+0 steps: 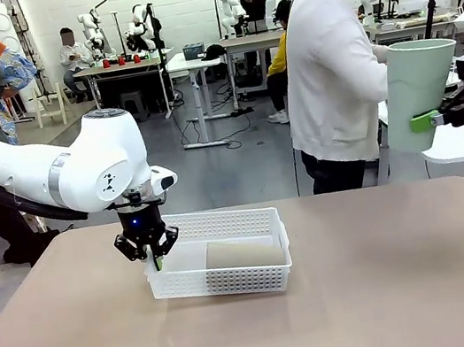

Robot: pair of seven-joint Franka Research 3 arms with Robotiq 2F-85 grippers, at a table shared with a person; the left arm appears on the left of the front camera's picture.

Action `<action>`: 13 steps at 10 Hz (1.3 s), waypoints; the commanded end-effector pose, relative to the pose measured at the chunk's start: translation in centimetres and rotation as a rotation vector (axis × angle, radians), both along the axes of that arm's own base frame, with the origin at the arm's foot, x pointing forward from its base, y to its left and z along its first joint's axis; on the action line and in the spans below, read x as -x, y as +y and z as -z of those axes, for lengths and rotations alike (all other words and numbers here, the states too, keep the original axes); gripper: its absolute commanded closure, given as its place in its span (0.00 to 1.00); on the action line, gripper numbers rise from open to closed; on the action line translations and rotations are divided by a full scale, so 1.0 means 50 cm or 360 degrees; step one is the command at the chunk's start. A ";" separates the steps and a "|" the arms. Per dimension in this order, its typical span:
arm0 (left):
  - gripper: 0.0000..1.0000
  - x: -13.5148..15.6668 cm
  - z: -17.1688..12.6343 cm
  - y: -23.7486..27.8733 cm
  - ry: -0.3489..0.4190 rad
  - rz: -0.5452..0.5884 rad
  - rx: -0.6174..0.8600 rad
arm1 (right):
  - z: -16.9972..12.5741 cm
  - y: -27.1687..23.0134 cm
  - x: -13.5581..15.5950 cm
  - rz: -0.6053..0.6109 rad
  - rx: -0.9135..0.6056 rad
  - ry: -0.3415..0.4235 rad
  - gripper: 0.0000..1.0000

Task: Clean and organize the cups into the basket.
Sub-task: Pick up the Reusable plastic cup from the right side of the table and stack it inside the Organizing basket in the center of the table.

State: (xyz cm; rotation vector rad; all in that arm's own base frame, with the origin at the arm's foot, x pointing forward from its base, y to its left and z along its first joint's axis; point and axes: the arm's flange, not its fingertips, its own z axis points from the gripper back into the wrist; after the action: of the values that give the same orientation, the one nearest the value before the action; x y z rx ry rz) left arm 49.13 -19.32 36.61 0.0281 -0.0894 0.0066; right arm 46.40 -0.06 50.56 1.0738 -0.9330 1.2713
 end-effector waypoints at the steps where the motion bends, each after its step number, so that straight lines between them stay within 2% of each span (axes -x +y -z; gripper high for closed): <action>1: 1.00 -0.002 -0.005 -0.001 -0.0009 0.0000 0.0002 | -0.038 0.037 -0.006 -0.0031 0.0201 -0.0004 0.19; 3: 1.00 -0.002 -0.005 -0.001 -0.0009 0.0000 0.0002 | -0.107 0.168 -0.087 -0.0143 0.0539 0.0139 0.19; 4: 1.00 -0.002 -0.005 -0.001 -0.0009 0.0000 0.0002 | -0.120 0.234 -0.134 -0.0225 0.0665 0.0245 0.19; 6: 1.00 -0.002 -0.005 -0.001 -0.0009 0.0000 0.0002 | -0.106 0.371 -0.220 -0.0305 0.0917 0.0425 0.19; 7: 1.00 -0.002 -0.005 -0.001 -0.0009 0.0000 0.0002 | -0.089 0.432 -0.249 -0.0335 0.1041 0.0476 0.19; 9: 1.00 -0.002 -0.005 -0.001 -0.0009 0.0000 0.0002 | -0.039 0.543 -0.274 -0.0445 0.1172 0.0465 0.19; 10: 1.00 -0.002 -0.005 -0.001 -0.0009 0.0000 0.0002 | -0.001 0.580 -0.280 -0.0413 0.1248 0.0389 0.19; 13: 1.00 -0.002 -0.005 -0.001 -0.0009 0.0000 0.0002 | 0.099 0.651 -0.277 -0.0432 0.1326 0.0265 0.19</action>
State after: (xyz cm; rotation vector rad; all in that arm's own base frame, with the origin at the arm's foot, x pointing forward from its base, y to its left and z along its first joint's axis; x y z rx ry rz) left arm 49.11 -19.36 36.59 0.0282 -0.0892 0.0058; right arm 59.81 32.18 45.81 0.6662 -0.0573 1.5402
